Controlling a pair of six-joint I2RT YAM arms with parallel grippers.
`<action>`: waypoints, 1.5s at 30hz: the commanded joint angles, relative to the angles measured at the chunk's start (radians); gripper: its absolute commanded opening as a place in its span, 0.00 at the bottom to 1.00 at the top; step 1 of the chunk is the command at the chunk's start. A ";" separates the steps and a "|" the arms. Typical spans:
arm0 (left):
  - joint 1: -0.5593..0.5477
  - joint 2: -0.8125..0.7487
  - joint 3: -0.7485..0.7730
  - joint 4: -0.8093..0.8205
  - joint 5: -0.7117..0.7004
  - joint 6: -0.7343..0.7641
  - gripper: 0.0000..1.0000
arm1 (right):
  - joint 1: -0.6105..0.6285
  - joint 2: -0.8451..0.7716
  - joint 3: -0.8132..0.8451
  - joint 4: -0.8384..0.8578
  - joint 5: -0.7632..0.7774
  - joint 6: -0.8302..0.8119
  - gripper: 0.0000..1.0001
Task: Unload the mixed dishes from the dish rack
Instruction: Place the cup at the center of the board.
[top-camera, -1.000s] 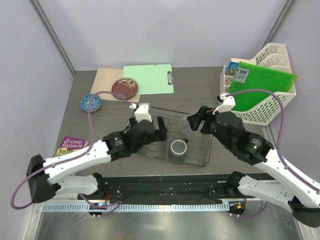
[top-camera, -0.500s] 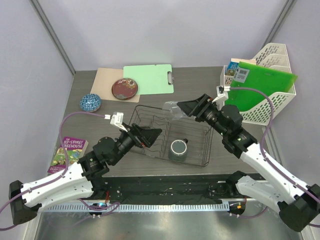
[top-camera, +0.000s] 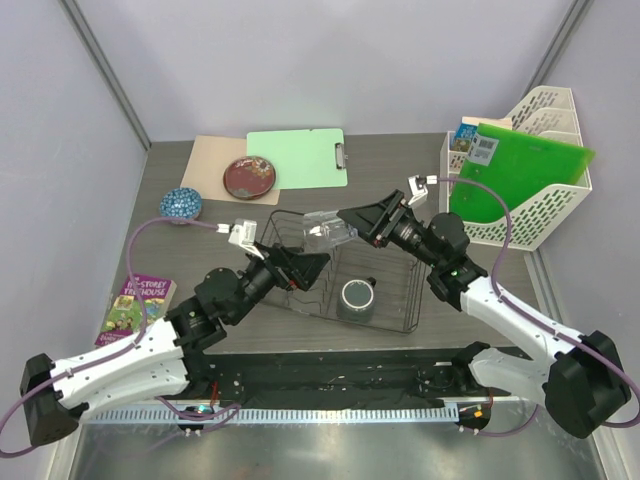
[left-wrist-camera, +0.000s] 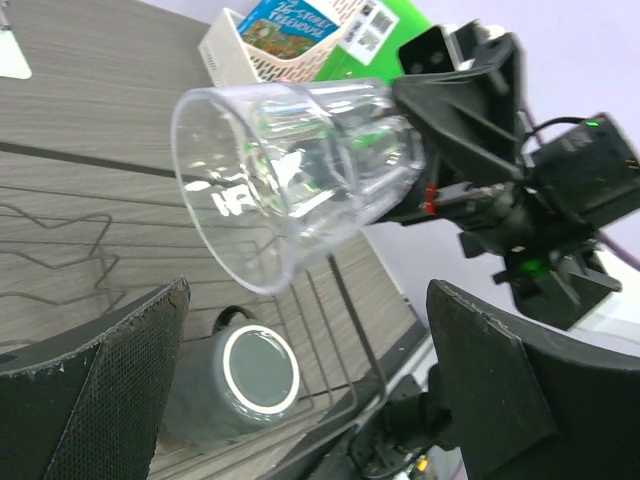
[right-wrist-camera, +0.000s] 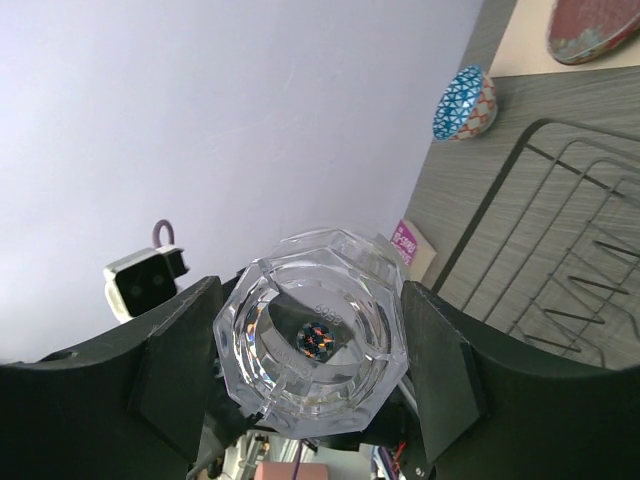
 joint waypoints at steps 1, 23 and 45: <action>0.028 0.057 0.053 0.064 0.010 0.029 1.00 | -0.001 -0.040 -0.020 0.155 -0.069 0.053 0.01; 0.070 0.183 0.076 0.230 0.255 -0.037 0.58 | 0.020 0.036 -0.097 0.294 -0.129 0.119 0.01; 0.544 0.477 0.818 -1.004 -0.102 0.115 0.00 | 0.023 -0.221 0.131 -0.795 0.555 -0.426 1.00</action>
